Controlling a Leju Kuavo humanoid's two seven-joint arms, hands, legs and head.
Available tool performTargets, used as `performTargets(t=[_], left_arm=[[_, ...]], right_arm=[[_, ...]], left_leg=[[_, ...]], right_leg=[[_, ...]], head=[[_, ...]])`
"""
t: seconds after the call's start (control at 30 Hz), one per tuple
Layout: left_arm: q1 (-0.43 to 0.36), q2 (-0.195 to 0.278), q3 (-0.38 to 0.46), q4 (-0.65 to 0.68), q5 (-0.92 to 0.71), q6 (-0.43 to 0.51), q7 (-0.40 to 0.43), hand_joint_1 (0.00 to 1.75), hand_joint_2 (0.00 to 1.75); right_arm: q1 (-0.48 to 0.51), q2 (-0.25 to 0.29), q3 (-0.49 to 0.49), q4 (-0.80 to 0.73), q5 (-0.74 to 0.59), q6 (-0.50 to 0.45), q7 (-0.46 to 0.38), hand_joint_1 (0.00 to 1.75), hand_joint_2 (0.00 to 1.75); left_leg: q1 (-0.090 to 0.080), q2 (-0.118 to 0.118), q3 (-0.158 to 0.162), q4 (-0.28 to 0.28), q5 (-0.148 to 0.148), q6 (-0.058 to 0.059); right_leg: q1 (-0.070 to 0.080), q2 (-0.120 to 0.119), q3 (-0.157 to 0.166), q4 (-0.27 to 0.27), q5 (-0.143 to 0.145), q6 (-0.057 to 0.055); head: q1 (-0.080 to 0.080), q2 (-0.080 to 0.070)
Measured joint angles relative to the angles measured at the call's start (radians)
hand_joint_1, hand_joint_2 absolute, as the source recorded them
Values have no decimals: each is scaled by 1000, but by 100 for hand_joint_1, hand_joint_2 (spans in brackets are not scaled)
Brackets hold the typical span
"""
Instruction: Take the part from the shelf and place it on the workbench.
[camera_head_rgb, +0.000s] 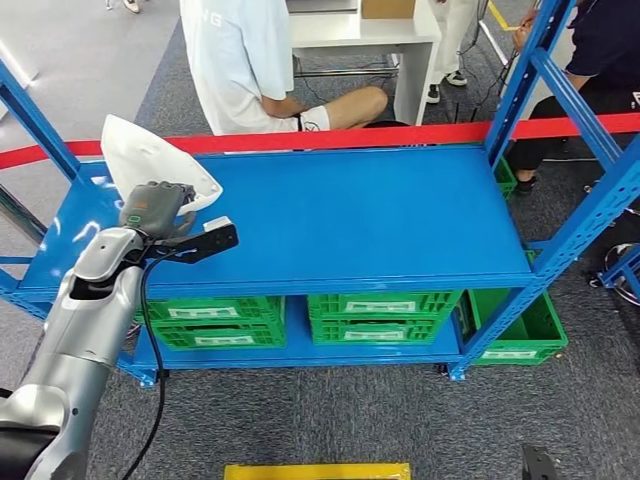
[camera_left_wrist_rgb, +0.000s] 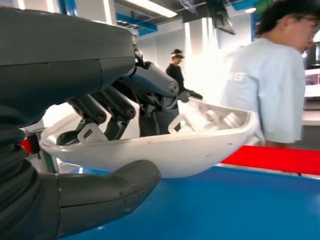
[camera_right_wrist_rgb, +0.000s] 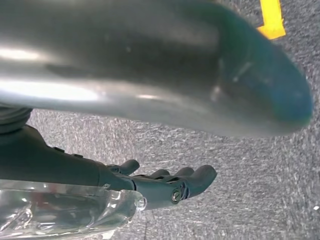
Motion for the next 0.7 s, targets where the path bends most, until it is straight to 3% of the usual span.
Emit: performTargets(t=[0.07, 0.1, 0.13, 0.17, 0.2, 0.27, 0.33, 0.4, 0.47, 0.5, 0.57, 0.63, 0.67, 0.7], left_arm=[[0, 1, -3, 0, 0, -3, 0, 175, 175], [1, 1, -5, 0, 0, -4, 0, 175, 175], [3, 2, -6, 0, 0, -5, 0, 175, 175], [3, 3, -9, 0, 1, -6, 0, 175, 175], [3, 3, -11, 0, 2, -6, 0, 175, 175], [-2, 3, -15, 0, 4, -6, -2, 175, 175], [-9, 2, -19, 0, 5, -5, -6, 175, 175], [-11, -2, -27, 0, 4, -5, -12, 175, 175], [-14, -8, -40, 1, 2, -5, -15, 175, 175], [-15, -13, -47, 2, 0, -5, -15, 175, 175], [-18, -24, -63, 5, 0, -6, -18, 175, 175], [-17, -34, -79, 11, 0, -7, -21, 175, 175], [-17, -37, -85, 15, 1, -7, -23, 175, 175], [-17, -41, -91, 17, 1, -7, -25, 175, 175]], right_arm=[[-1, 0, 0, 0, 0, 0, 0, 0, 0], [-1, 0, 0, 0, 0, 0, 0, 0, 0], [0, 0, 0, 0, 0, 0, 0, 0, 0], [0, 0, 0, 0, 0, 0, 0, 0, 0], [0, 0, 0, 0, 0, 0, 0, 0, 0], [-1, 0, 0, 0, 1, 0, -1, 0, 0], [-2, 0, 0, 0, 3, 0, -1, 0, 0], [-2, 0, 0, 0, 5, 0, -2, 0, 0], [-1, 0, 0, 0, 7, 1, -3, 0, 0], [-1, 0, 0, 0, 7, 1, -4, 0, 0], [-2, -1, 0, 0, 7, 1, -5, 0, 0], [-3, -1, 0, 0, 7, 2, -5, 0, 0], [-3, -1, 0, 0, 7, 2, -5, 0, 0], [-3, -1, 0, 0, 7, 2, -5, 0, 0]], left_leg=[[-2, 0, -57, 148, -92, -2], [-2, 0, -79, 214, -122, -1], [-3, 0, -88, 249, -132, 1], [-4, 0, -76, 244, -121, 4], [-6, 1, -44, 200, -95, 9], [-12, 1, 49, 53, -38, 21], [-18, 2, 108, -50, -18, 28], [-20, 2, 112, -73, -17, 33], [-17, 2, 104, -77, -10, 44], [-16, 3, 100, -78, -4, 50], [-17, 3, 90, -79, 5, 58], [-20, 2, 82, -78, 12, 60], [-22, 2, 79, -78, 14, 60], [-23, 3, 79, -78, 16, 60]], right_leg=[[2, -1, -16, -1, 12, -12], [3, -1, -24, -1, 18, -14], [5, -1, -32, -1, 23, -15], [6, -1, -37, -1, 28, -14], [7, -1, -41, -2, 33, -13], [9, -1, -45, -4, 40, -7], [10, -1, -49, -7, 51, 4], [10, -2, -54, -13, 63, 18], [8, -6, -68, 6, 47, 30], [8, -9, -86, 44, 20, 34], [9, -13, -146, 189, -60, 40], [11, -14, -191, 307, -104, 42], [13, -14, -183, 305, -97, 39], [15, -14, -154, 258, -72, 35]], head=[[-2, 0], [-3, 0], [-3, 0], [-3, 0], [-3, 0], [-4, 0], [-3, 0], [-3, 0], [-3, 0], [-2, 0], [1, 0], [2, 0], [2, 0], [2, 0]])
